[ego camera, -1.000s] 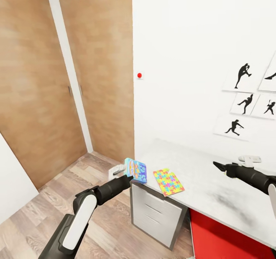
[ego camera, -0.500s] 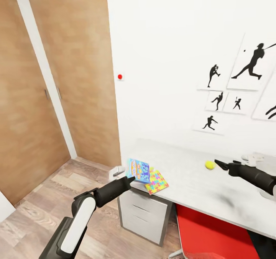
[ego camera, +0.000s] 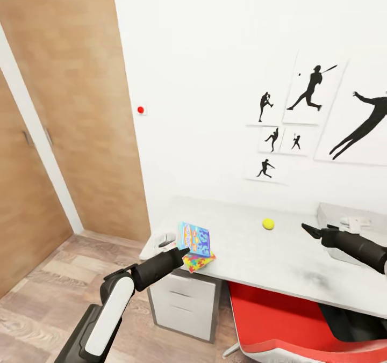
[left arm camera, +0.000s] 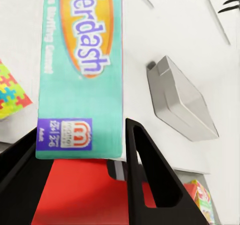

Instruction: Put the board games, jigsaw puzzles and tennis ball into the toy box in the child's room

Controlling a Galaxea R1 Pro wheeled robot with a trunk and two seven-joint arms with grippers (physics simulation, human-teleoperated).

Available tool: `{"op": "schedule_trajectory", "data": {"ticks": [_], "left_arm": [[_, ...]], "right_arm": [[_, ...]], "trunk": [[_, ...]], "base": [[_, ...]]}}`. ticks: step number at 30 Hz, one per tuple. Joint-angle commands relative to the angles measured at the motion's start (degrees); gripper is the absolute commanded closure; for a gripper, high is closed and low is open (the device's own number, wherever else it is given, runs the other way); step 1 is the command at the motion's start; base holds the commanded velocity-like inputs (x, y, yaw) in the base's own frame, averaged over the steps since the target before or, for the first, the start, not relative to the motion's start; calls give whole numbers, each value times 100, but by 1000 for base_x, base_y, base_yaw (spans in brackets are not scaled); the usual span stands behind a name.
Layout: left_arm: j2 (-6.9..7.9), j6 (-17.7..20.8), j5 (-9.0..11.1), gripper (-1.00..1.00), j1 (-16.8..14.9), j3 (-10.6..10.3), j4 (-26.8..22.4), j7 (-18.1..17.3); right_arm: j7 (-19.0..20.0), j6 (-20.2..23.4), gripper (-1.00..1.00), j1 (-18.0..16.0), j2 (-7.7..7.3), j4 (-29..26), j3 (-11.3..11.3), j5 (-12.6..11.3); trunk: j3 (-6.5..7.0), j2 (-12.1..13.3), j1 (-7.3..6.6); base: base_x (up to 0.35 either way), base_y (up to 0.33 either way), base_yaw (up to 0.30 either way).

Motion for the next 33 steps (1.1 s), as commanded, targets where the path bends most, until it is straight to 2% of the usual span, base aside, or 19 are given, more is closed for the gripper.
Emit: {"op": "schedule_trajectory", "data": {"ticks": [1, 33], "left_arm": [[-3, 27, 10, 100, -3, 7, -4, -16], [-12, 27, -50, 100, 2, -32, 72, 68]], "right_arm": [[3, 47, -100, -7, 1, -2, -7, -34], [8, 47, -100, -8, -2, -2, -11, -34]], "trunk": [[-10, -13, 4], [108, -13, 4]], "base": [[0, 0, -282], [0, 0, -280]]}}
